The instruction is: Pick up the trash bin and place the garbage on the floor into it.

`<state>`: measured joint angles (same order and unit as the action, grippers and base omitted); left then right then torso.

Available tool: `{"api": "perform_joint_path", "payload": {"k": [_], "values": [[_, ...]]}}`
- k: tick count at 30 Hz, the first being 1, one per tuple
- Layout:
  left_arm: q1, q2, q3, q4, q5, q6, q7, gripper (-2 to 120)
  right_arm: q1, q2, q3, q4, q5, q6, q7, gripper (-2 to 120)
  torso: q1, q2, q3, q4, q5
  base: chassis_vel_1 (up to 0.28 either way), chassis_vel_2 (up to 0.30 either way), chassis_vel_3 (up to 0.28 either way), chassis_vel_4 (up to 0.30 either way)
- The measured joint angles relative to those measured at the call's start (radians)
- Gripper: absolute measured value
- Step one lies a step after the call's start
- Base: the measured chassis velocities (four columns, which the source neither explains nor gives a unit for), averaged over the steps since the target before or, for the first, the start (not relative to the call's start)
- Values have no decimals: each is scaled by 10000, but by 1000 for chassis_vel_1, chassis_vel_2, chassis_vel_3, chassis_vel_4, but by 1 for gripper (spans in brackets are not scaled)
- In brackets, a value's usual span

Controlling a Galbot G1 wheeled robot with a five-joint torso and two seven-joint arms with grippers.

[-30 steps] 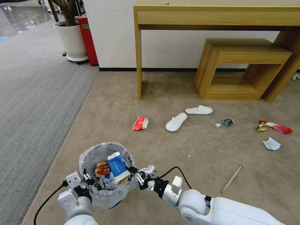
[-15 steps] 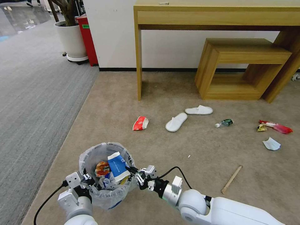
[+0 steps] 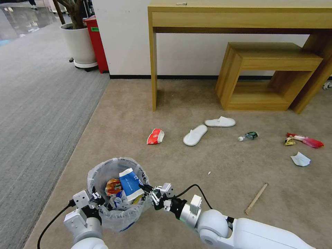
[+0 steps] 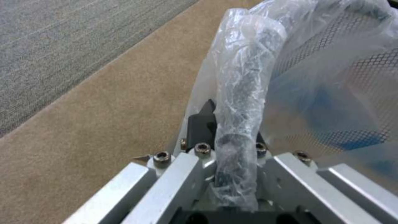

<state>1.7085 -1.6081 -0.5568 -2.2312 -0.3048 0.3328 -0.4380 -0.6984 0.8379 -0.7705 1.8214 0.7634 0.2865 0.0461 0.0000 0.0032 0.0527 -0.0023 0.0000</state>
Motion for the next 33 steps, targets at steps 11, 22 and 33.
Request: {"api": "perform_joint_path", "payload": {"k": [11,22,33], "values": [[0,0,0,0,0,0,0,1,0,0,0,0,0,0,0,0,0,0,0,0,0,0,0,0,0],[0,0,0,0,0,0,0,1,0,0,0,0,0,0,0,0,0,0,0,0,0,0,0,0,0],[0,0,0,0,0,0,0,1,0,0,0,0,0,0,0,0,0,0,1,0,0,0,0,0,0]]}}
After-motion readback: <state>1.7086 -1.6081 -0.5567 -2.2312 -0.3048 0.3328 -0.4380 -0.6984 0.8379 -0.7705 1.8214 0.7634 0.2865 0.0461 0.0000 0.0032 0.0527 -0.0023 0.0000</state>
